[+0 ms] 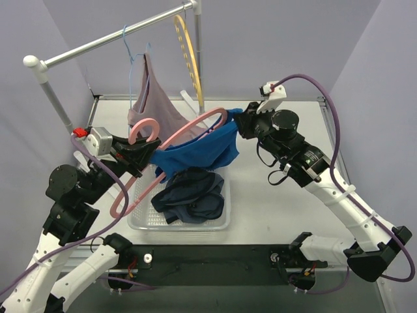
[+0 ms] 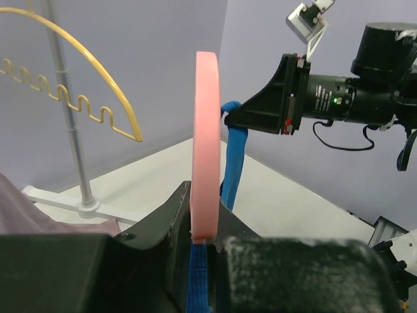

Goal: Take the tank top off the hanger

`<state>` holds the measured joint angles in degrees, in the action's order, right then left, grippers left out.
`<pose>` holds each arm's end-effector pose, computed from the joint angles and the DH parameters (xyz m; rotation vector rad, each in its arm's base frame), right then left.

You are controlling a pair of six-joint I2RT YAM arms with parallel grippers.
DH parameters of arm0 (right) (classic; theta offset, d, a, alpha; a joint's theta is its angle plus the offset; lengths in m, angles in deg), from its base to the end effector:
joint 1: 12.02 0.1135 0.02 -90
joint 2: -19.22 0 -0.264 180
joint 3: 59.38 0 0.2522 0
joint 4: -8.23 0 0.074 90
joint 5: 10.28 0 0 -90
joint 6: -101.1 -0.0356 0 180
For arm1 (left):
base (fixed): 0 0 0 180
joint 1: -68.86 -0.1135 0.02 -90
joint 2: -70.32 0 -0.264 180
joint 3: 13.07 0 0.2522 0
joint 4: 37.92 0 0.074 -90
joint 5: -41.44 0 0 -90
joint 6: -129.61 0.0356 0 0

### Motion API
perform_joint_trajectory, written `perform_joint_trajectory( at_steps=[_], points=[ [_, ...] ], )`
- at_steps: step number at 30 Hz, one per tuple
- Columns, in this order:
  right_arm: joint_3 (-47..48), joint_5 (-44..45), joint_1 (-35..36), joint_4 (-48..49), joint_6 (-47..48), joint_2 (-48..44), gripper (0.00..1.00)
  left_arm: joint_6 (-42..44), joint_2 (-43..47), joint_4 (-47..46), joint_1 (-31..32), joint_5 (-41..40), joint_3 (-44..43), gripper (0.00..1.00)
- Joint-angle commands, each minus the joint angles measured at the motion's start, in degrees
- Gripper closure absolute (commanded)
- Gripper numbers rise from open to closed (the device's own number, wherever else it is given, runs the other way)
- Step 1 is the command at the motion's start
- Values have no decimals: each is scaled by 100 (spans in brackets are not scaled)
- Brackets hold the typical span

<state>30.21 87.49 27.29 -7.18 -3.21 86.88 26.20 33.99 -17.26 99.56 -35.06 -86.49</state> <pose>0.2059 0.1624 0.4643 -0.2115 1.4776 0.6622 0.0926 -0.0647 0.4527 0.4047 1.2728 -0.8072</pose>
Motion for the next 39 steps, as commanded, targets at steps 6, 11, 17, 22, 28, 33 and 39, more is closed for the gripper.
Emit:
perform_joint_trajectory(
  at_steps=[6, 11, 17, 22, 28, 33, 39],
  points=[
    [-973, -1067, -55, 833, -977, -648, 100, -487, -31, -1023, -2, -128, -494, 100],
    [-1149, -1295, -46, 894, -1258, -728, 100, -584, -93, -1190, -2, -128, -722, 100],
    [-1677, -3004, -37, 1851, -1777, -552, 100, -865, -145, -1796, -2, -207, -434, 100],
    [-2011, -4203, -2, 2792, -1655, -394, 100, -812, -488, -1753, -2, -453, -591, 100],
    [-2318, -4328, 444, 2960, -358, -683, 41, -847, -629, -1885, -2, -462, -617, 100],
    [-2556, -3932, 876, 3092, 515, -825, 22, -909, -743, -2008, -2, -462, -617, 100],
    [-2495, -3266, 1289, 3206, 1245, -412, 15, -1005, -919, -2192, -2, -453, -696, 100]
  ],
)
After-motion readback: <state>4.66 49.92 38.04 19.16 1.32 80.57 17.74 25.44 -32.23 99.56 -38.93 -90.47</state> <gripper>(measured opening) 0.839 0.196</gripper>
